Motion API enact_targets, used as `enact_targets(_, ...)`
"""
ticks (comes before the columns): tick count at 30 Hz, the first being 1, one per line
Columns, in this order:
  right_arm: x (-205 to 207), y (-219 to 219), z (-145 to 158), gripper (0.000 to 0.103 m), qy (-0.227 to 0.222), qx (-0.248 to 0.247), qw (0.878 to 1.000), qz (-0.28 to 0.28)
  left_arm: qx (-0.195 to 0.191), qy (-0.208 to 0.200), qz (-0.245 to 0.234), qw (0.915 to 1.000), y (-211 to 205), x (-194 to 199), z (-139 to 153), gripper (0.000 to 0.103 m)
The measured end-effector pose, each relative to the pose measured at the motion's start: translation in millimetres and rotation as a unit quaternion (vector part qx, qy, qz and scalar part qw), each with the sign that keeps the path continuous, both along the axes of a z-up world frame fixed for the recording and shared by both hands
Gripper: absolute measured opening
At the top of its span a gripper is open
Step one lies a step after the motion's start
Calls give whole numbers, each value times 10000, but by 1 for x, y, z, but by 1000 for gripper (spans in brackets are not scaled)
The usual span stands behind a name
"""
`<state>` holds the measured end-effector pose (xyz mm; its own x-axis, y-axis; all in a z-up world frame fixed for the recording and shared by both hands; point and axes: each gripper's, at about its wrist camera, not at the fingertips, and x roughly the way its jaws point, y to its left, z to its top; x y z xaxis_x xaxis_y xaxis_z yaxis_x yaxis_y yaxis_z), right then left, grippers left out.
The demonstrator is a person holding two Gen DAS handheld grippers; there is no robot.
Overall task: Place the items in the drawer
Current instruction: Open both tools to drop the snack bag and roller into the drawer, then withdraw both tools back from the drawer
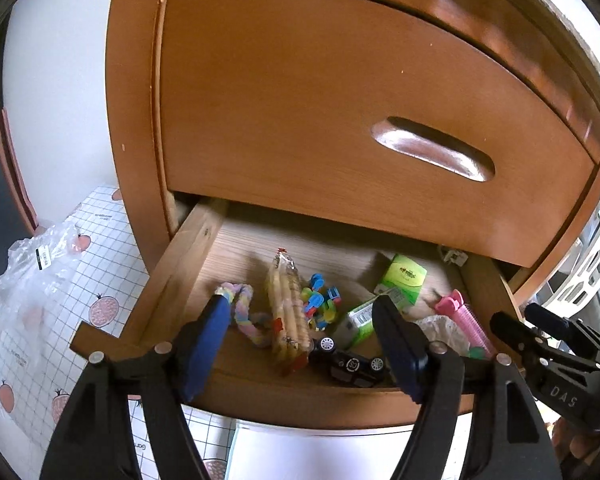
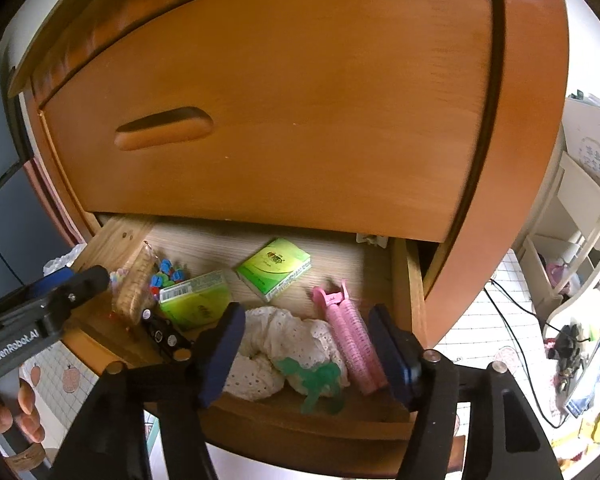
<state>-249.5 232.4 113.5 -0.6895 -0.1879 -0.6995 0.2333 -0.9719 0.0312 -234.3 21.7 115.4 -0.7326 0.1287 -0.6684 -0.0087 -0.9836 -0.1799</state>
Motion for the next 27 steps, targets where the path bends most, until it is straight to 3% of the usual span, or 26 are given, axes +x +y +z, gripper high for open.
enact_targets(4,8,-1,5,83,78,12,10000,-20,-42,109,45,9999,-1,5,5,82)
enact_targets(6,10,-1,6,88,110,10,9999,-32,-10,159,74,9998,-3,8,8,91)
enact_targets(10,14,1,8,101,115,-19,9999,-43,-53,261,150,9995,-6,14,10,92)
enact_targets(14,20,1,7,103,134,21,9999,-25,-72,291,241,9993,-11,22,8,101)
enact_targets(27,58,1,6,103,257,6,9996,-66,-115,357,319,9988,-17,56,1,103)
